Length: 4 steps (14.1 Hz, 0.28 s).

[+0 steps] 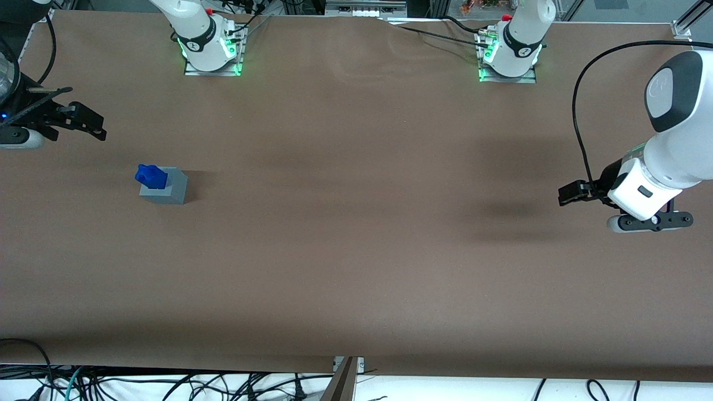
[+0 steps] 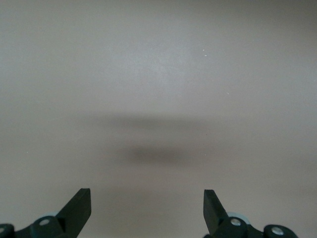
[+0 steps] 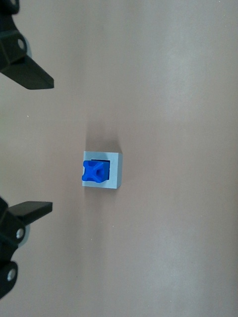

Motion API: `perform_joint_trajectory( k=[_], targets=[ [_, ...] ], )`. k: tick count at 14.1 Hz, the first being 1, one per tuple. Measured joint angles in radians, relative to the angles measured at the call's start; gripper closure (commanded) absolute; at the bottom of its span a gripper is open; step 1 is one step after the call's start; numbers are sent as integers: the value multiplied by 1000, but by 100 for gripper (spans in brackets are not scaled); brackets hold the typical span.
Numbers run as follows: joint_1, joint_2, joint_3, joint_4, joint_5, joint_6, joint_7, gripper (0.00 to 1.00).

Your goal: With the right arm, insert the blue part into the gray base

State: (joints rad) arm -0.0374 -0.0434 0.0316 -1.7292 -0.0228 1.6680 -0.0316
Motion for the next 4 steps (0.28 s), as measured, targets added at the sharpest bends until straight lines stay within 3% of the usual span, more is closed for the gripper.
perform_joint_trajectory(
  k=[4],
  targets=[
    [1,0,1,0,0,3,0,0]
  ],
)
